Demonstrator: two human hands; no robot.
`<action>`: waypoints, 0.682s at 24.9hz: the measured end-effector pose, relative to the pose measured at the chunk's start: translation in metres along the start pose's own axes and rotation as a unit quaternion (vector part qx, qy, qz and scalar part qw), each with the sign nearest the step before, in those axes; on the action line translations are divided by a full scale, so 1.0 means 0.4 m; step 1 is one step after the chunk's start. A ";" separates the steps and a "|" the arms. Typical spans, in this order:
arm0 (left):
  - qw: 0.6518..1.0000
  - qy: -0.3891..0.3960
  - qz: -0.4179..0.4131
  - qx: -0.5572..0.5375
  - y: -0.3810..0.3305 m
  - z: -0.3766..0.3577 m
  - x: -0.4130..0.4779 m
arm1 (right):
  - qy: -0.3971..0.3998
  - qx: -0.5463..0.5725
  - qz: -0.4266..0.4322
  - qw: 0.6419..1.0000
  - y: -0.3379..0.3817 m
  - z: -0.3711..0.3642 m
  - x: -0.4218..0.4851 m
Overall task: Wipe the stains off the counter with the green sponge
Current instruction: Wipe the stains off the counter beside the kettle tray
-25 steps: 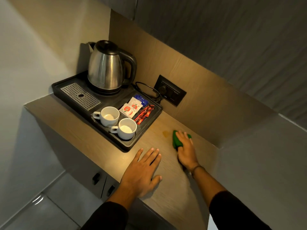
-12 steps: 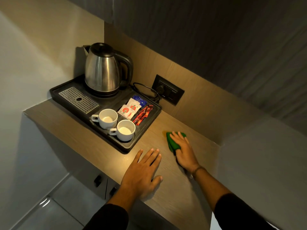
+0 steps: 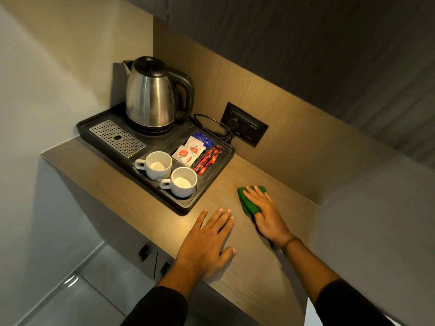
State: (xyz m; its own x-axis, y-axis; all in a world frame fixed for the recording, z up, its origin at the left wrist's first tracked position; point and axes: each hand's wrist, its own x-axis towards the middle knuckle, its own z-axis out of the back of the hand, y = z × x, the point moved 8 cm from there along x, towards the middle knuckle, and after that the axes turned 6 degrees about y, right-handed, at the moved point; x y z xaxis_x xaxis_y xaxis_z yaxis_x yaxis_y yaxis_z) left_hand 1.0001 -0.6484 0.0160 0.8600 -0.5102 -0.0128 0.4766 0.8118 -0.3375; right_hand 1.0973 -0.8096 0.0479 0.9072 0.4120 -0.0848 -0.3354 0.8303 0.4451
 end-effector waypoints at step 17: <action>1.000 0.012 0.000 0.003 -0.004 0.008 -0.003 | -0.036 0.012 -0.072 0.997 -0.105 0.075 -0.095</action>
State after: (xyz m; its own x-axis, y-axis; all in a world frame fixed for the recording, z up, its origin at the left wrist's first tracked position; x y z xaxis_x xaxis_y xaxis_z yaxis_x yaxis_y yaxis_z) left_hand 0.9988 -0.6482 0.0196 0.8550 -0.5174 -0.0360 0.4783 0.8134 -0.3310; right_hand 1.0845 -0.8713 0.0592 0.9616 0.2606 -0.0866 -0.1946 0.8691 0.4547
